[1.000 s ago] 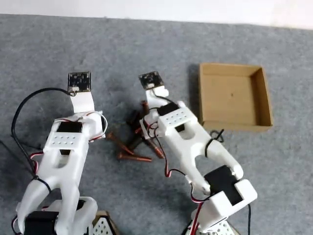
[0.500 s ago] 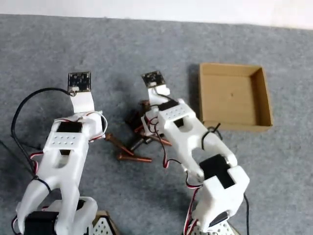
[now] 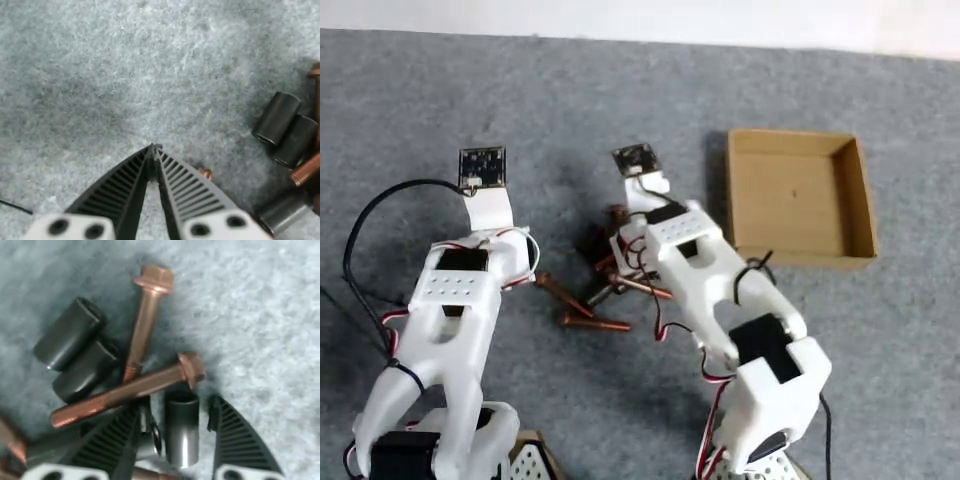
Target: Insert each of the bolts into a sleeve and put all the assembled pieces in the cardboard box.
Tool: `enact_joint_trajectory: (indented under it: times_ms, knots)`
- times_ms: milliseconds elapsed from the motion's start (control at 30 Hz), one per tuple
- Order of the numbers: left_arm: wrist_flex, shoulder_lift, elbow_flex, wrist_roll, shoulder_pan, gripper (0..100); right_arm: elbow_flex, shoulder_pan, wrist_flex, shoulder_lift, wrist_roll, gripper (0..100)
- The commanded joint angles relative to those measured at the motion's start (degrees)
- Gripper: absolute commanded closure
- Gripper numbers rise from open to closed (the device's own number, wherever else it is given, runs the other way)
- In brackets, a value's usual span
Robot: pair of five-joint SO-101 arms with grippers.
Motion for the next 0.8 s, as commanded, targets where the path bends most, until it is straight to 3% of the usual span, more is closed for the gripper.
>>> enact_joint_trajectory:
  times_ms: [0,600,767]
  knots:
    - [-0.79,0.13,-0.57,0.44,0.48,99,-0.84,5.58,0.04,0.57,0.18,79.6]
    - [-0.79,0.13,-0.57,0.35,0.48,99,-2.15,6.29,12.97,0.84,-0.18,79.9]
    - [-0.88,0.13,-0.57,0.35,0.48,99,-2.07,5.58,12.88,1.01,-0.18,90.1]
